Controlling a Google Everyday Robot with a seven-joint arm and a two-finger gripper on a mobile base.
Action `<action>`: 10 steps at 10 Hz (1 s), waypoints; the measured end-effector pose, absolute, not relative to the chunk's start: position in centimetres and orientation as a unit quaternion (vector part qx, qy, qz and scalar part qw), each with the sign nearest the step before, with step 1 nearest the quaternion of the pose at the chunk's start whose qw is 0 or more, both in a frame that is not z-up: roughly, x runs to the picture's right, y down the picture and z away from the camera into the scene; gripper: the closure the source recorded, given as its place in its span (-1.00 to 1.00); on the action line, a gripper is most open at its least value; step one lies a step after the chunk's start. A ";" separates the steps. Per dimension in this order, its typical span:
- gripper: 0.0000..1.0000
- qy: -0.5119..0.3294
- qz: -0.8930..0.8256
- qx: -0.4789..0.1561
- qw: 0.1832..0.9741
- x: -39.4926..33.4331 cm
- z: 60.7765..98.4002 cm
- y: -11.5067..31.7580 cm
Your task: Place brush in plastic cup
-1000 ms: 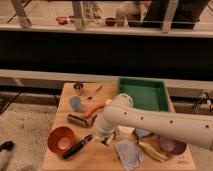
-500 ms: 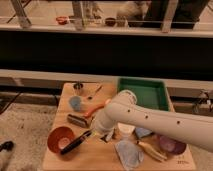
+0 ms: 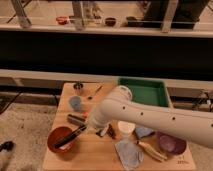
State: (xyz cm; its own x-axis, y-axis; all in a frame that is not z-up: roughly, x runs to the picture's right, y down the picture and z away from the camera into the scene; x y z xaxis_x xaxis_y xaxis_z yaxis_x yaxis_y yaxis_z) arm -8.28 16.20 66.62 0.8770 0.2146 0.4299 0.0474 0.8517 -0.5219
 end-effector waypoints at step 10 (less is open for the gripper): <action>1.00 -0.254 0.036 -0.242 0.936 -12.7 67.7 12.2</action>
State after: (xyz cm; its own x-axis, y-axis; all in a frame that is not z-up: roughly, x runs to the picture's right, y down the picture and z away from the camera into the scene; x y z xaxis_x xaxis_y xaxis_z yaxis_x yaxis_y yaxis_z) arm -12.72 12.18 67.74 0.8689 0.1898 0.4572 0.0556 0.8803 -0.4711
